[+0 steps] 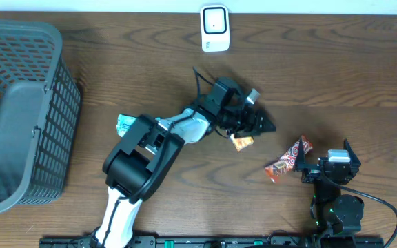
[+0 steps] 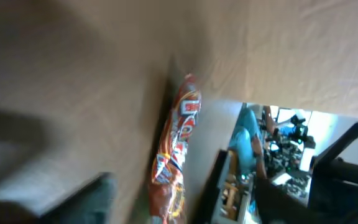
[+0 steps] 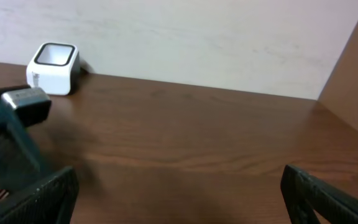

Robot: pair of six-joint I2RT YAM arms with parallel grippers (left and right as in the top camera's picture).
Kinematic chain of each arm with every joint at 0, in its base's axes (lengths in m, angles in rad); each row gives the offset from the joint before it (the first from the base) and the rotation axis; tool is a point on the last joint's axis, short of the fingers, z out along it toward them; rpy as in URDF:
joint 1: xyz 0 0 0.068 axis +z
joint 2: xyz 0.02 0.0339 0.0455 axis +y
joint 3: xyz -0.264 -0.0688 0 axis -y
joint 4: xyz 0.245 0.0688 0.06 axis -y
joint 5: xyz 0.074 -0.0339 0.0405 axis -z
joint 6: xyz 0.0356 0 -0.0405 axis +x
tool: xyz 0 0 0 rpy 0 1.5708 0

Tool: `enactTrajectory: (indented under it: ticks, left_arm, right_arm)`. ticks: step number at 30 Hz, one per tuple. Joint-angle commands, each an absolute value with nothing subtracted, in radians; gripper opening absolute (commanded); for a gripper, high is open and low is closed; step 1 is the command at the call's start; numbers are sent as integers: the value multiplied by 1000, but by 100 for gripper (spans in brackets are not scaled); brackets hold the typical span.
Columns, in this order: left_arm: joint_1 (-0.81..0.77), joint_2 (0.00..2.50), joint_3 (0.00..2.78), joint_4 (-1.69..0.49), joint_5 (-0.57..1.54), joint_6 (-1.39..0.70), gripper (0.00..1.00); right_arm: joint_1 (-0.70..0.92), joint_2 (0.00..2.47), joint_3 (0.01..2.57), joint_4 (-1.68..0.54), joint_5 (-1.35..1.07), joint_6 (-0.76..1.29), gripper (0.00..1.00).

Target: Scan the item barcode

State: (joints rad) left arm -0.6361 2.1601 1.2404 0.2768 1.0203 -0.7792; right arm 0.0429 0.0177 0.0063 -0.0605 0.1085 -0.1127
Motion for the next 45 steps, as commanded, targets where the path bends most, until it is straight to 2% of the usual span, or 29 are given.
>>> enactTrajectory:
  ticks: [1,7,12,17,20,25,29,35,38,45]
  left_arm:
    - [-623,2152,1248,302,991,-735,82]
    - [-612,2052,1250,268,808,-688,82]
    - [-627,1874,1267,46,531,-548,83]
    - [-661,1660,1315,-207,83,-422,83]
    - [-670,1527,1337,-286,-171,-337,83]
    - [-670,1335,1341,-268,-451,-147,83]
    - [-669,1220,1341,-120,-683,132,83]
    - [-663,1145,1371,84,-902,693,83]
    - [-655,1108,1372,136,-923,720,83]
    - [-654,965,1371,-5,-882,660,83]
  right_arm:
    - [33,15,6,-64,118,-102,99]
    - [33,15,6,-64,118,-102,99]
    - [33,15,6,-64,118,-102,99]
    - [33,15,6,-64,118,-102,99]
    - [33,15,6,-64,118,-102,99]
    - [33,15,6,-64,118,-102,99]
    - [33,15,6,-64,118,-102,99]
    - [33,15,6,-64,118,-102,99]
    - [33,15,6,-64,118,-102,99]
    - [33,15,6,-64,118,-102,99]
